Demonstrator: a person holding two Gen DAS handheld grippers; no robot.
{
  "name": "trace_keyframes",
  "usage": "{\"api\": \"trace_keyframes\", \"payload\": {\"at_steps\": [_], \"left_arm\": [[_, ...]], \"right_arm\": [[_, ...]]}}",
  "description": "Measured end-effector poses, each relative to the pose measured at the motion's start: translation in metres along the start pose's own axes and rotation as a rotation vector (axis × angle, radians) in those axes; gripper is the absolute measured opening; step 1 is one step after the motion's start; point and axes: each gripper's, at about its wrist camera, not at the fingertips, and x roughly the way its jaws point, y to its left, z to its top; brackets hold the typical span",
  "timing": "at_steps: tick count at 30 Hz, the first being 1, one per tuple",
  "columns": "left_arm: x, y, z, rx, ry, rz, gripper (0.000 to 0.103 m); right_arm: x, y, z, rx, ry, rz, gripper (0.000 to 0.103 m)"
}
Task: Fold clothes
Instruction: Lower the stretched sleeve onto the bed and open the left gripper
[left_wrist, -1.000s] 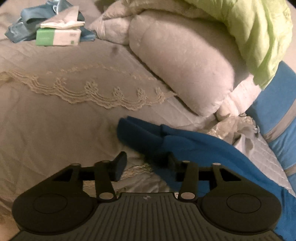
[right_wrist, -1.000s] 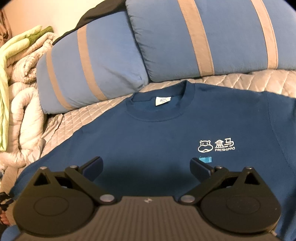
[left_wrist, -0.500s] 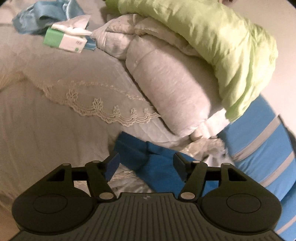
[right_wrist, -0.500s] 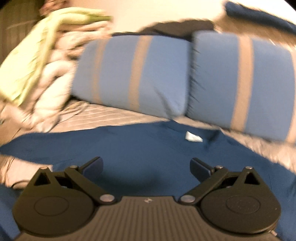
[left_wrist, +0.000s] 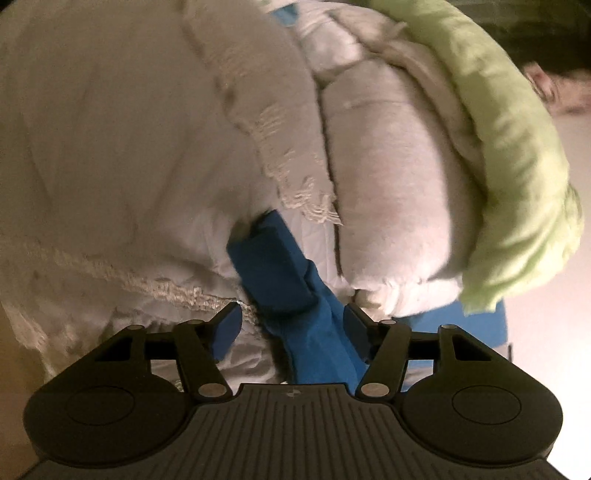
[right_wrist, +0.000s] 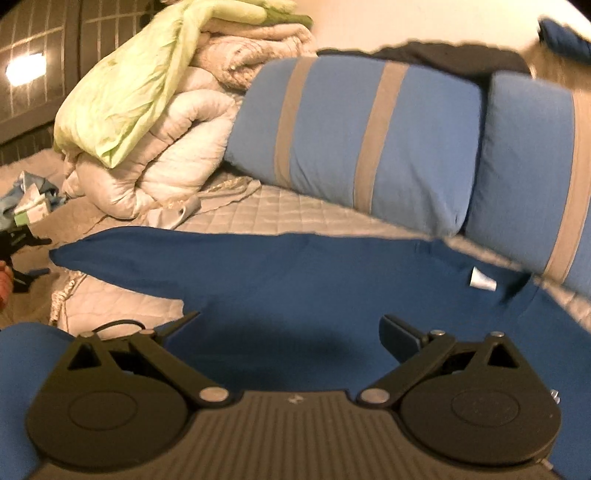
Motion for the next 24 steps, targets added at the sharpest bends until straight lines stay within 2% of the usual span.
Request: {"api": "trace_keyframes", "payload": {"at_steps": [5,7,11,16,21,24], "left_arm": [[0.018,0.010,-0.002,-0.086,0.021,-0.009,0.035],[0.024,0.011,-0.004,-0.097,0.020,-0.002,0.031],[0.027,0.001,-0.004,-0.051,0.010,0.035,0.022],[0.019,-0.031,-0.001,0.123,-0.019,0.108,0.020],[0.010,-0.073,-0.001,0.266,-0.057,0.095,0.020],[0.006,-0.105,-0.010,0.407,-0.075,0.117,0.020]], "right_arm": [[0.003,-0.020,-0.002,0.121,0.001,0.005,0.103],[0.003,-0.026,-0.002,0.154,0.005,0.008,0.103],[0.004,-0.029,-0.003,0.171,0.010,0.008,0.103],[0.005,-0.025,-0.003,0.147,0.016,0.003,0.103],[0.005,-0.025,-0.003,0.153,0.019,-0.003,0.103],[0.004,-0.028,-0.002,0.170,0.018,-0.005,0.103]]}}
